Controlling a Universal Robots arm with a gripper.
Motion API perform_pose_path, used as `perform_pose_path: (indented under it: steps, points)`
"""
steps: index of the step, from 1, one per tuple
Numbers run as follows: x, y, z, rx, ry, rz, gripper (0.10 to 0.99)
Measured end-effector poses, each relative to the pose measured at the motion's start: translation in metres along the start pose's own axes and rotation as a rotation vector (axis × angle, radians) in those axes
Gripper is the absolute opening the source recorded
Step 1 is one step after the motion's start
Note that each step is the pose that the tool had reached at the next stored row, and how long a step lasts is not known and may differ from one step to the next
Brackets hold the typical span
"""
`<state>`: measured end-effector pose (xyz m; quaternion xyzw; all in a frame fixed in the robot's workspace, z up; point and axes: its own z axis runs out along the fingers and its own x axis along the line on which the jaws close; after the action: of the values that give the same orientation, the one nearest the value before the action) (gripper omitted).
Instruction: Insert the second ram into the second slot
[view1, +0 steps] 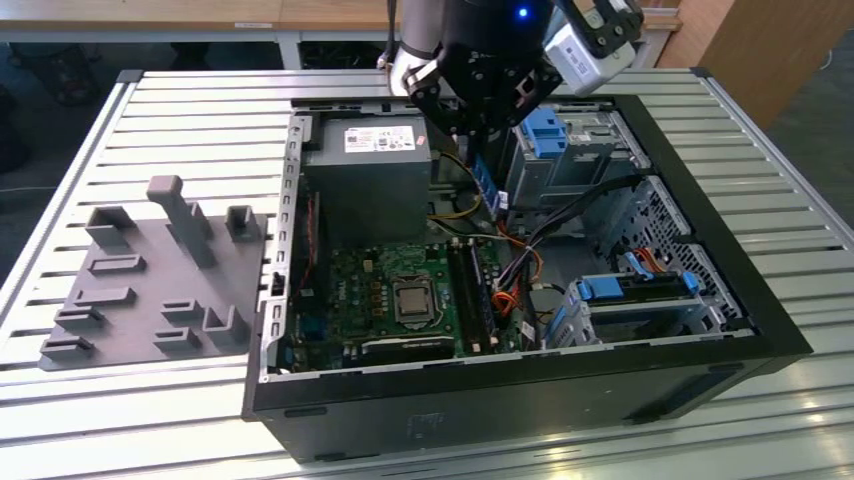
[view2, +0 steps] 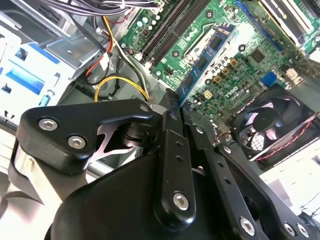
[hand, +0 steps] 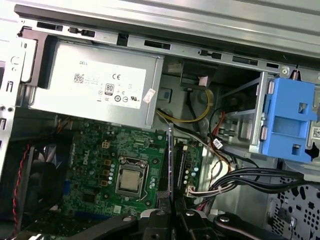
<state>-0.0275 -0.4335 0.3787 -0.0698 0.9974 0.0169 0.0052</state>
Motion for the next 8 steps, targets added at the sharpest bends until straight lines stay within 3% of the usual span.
perform_pose_path:
  steps: [8]
  points:
    - [0.0, 0.0, 0.0003, 0.001, -0.0025, 0.076, 0.141]
